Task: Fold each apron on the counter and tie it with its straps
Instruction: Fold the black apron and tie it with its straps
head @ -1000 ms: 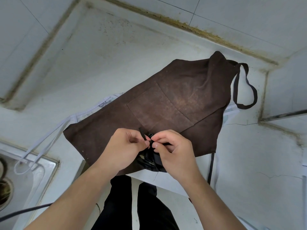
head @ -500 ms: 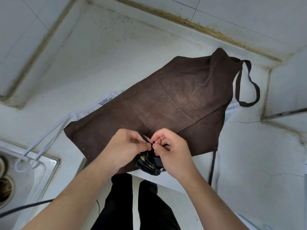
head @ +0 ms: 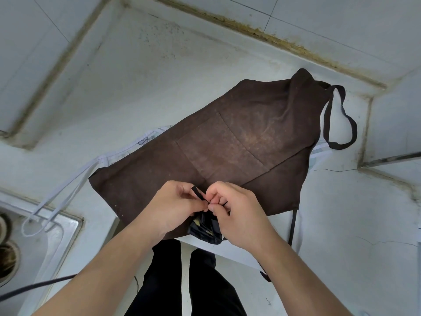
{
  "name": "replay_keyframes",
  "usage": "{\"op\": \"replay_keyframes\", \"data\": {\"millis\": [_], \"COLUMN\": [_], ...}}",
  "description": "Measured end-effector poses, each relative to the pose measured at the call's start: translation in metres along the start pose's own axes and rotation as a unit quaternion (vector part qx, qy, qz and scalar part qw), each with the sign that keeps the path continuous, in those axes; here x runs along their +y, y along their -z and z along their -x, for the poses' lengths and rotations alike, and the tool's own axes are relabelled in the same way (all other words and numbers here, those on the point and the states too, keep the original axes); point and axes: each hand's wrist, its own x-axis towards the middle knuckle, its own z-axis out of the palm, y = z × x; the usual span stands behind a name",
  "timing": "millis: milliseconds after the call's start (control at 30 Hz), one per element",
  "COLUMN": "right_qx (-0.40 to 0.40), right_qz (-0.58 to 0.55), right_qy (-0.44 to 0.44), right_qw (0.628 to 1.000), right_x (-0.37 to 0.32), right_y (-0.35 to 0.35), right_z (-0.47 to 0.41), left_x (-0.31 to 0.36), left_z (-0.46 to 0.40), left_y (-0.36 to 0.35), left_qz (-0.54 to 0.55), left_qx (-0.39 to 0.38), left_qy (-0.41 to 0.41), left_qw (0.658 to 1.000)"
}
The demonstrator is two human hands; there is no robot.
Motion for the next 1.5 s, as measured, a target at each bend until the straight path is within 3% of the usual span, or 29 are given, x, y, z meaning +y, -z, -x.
{"op": "replay_keyframes", "data": {"millis": [433, 633, 1033, 1233, 1500], "right_qx": [0.052, 0.067, 0.061, -0.012, -0.021], "right_qz": [0.057, 0.055, 0.088, 0.103, 0.045], "right_qy": [0.029, 0.018, -0.008, -0.07, -0.169], "right_qw": [0.997, 0.996, 0.994, 0.992, 0.984], "right_x": [0.005, 0.006, 0.003, -0.009, -0.014], "right_y": [-0.008, -0.017, -0.023, -0.015, -0.015], "right_z": [0.004, 0.012, 0.019, 0.015, 0.002], "left_x": [-0.009, -0.017, -0.031, -0.038, -0.043], "left_z": [0.003, 0.011, 0.02, 0.02, 0.018], "left_y": [-0.008, -0.017, -0.031, -0.033, -0.037], "left_qz": [0.004, -0.11, -0.149, -0.213, -0.209], "left_qx": [0.035, 0.13, 0.21, 0.204, 0.208], "left_qy": [-0.005, -0.071, -0.186, -0.244, -0.269], "left_qw": [0.999, 0.983, 0.948, 0.924, 0.917]}}
